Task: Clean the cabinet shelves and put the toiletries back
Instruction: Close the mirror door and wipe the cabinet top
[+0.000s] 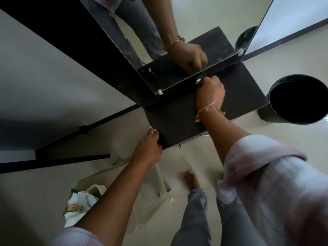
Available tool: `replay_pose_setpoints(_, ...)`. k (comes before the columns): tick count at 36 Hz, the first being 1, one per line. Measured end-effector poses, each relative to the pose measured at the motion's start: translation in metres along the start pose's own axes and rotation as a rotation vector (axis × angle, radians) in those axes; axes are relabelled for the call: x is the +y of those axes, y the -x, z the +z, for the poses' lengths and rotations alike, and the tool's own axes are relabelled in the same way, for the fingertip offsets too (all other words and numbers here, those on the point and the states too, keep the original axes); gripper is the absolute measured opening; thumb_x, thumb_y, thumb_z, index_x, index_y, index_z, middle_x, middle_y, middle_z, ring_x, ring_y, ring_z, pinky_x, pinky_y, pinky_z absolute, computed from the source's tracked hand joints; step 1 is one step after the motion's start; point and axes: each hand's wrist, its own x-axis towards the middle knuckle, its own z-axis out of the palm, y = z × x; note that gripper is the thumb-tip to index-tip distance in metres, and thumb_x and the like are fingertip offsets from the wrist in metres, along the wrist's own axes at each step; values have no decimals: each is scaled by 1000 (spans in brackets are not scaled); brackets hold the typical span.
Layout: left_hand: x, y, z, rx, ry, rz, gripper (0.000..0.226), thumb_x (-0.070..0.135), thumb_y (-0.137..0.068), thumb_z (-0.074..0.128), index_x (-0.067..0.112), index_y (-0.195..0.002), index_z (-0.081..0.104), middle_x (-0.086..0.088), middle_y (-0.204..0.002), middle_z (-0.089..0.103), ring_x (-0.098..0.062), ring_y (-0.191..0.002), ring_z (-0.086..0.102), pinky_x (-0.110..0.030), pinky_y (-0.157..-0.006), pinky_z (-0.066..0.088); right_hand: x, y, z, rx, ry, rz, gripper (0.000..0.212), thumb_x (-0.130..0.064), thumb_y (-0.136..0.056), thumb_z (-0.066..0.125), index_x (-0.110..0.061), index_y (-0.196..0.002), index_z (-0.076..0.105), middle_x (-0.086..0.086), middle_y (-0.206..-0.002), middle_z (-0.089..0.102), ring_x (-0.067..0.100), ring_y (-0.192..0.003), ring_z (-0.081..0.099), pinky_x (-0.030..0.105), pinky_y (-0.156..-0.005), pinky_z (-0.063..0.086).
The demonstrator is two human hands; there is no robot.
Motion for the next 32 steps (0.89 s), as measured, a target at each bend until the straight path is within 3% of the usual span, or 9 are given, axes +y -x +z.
replay_pose_setpoints(3, -3, 3, -2, 7, 53, 13, 57, 7, -97, 41, 11, -151, 25, -4, -162, 11, -18, -146, 22, -28, -112, 27, -11, 19, 14, -75, -27, -129, 19, -19, -89, 58, -10, -96, 73, 11, -92, 62, 33, -84, 61, 35, -71, 49)
replay_pose_setpoints(7, -9, 8, -4, 8, 278, -22, 59, 3, -96, 45, 17, -151, 29, 3, -160, 18, -17, -146, 23, -24, -111, 25, -45, 63, 33, -299, -57, -416, 16, -17, -85, 61, -12, -90, 75, 9, -88, 64, 32, -81, 63, 37, -69, 53)
replay_pose_setpoints(11, -7, 21, 2, 160, 463, -174, 63, 2, -94, 53, 14, -150, 27, -2, -158, 25, -21, -143, 28, -31, -110, 30, -54, 94, 42, -423, -53, -583, 16, -16, -86, 60, -13, -92, 75, 7, -93, 65, 28, -82, 62, 33, -70, 50)
replay_pose_setpoints(15, -4, 33, 15, 236, 419, -147, 61, 3, -95, 50, 16, -150, 27, -3, -157, 25, -20, -144, 27, -28, -110, 27, -27, 116, 36, -502, -45, -779, 10, -7, -78, 66, -14, -80, 73, 6, -82, 63, 27, -69, 62, 33, -61, 52)
replay_pose_setpoints(20, 15, 37, 32, 234, 364, -105, 60, -2, -95, 46, 13, -150, 27, -3, -160, 19, -16, -147, 19, -18, -111, 17, 15, 124, 2, -551, 0, -913, 6, -13, -75, 72, -19, -74, 72, 1, -77, 61, 22, -62, 61, 28, -59, 49)
replay_pose_setpoints(24, 30, 40, 41, 177, 283, -48, 59, 3, -95, 46, 11, -150, 27, -4, -161, 16, -17, -148, 15, -22, -114, 19, 58, 99, -33, -515, 33, -821, 6, -12, -80, 69, -16, -82, 73, 4, -83, 62, 24, -71, 63, 32, -65, 53)
replay_pose_setpoints(28, 45, 38, 44, 105, 143, -86, 57, 17, -98, 47, 8, -150, 26, -8, -162, 9, -22, -149, 8, -30, -118, 18, 99, 52, -74, -316, 100, -468, 8, -11, -84, 68, -13, -88, 74, 6, -85, 61, 26, -75, 64, 25, -61, 43)
replay_pose_setpoints(32, 69, 38, 38, 116, 139, -66, 52, 20, -97, 50, 11, -146, 37, -7, -156, 29, -21, -144, 28, -31, -114, 28, 120, 11, -107, -206, 162, -147, 12, -12, -86, 63, -7, -88, 74, 13, -86, 63, 32, -76, 61, 30, -63, 46)
